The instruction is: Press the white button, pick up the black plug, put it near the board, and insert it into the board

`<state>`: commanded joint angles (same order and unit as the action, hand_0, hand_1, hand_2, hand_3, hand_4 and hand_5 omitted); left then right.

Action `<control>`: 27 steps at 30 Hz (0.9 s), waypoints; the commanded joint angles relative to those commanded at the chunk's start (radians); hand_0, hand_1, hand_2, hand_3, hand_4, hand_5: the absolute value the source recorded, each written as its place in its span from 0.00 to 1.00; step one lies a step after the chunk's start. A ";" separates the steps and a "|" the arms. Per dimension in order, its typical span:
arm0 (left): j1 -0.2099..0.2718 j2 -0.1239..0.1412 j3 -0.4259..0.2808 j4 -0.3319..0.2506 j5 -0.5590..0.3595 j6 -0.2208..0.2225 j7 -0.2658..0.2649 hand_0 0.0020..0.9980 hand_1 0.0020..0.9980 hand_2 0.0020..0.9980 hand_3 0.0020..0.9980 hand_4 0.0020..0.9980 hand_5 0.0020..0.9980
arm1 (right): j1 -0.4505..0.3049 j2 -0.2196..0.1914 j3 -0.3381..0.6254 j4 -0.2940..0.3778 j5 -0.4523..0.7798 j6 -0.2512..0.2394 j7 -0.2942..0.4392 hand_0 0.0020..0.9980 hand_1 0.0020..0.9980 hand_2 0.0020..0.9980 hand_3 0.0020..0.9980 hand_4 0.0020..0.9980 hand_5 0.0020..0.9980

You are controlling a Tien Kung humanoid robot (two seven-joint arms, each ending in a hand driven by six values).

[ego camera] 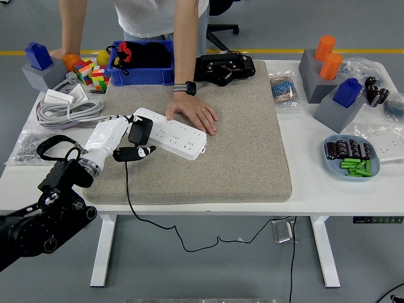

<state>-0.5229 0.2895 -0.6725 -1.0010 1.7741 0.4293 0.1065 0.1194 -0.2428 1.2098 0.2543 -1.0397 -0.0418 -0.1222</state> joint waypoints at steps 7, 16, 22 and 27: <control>-0.018 -0.015 -0.004 0.015 -0.001 0.000 0.001 0.83 0.84 0.74 0.68 0.88 0.41 | 0.001 0.001 0.000 0.001 0.001 0.000 0.000 0.76 0.64 0.62 0.60 0.66 0.41; -0.033 -0.022 -0.010 0.017 -0.002 0.004 -0.003 0.82 0.84 0.74 0.68 0.88 0.41 | 0.000 0.001 -0.001 0.000 0.001 0.000 0.000 0.76 0.64 0.62 0.61 0.66 0.41; -0.048 -0.035 -0.006 0.033 -0.005 0.000 0.000 0.82 0.84 0.74 0.68 0.88 0.41 | 0.001 0.001 -0.003 0.001 0.002 0.000 0.000 0.76 0.64 0.62 0.61 0.66 0.41; -0.065 -0.045 0.003 0.056 -0.011 -0.004 0.001 0.82 0.84 0.73 0.68 0.88 0.41 | 0.002 0.001 -0.002 0.000 0.002 0.000 0.000 0.76 0.64 0.62 0.61 0.66 0.41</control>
<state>-0.5875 0.2443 -0.6699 -0.9450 1.7633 0.4257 0.1076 0.1213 -0.2418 1.2078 0.2543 -1.0377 -0.0413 -0.1223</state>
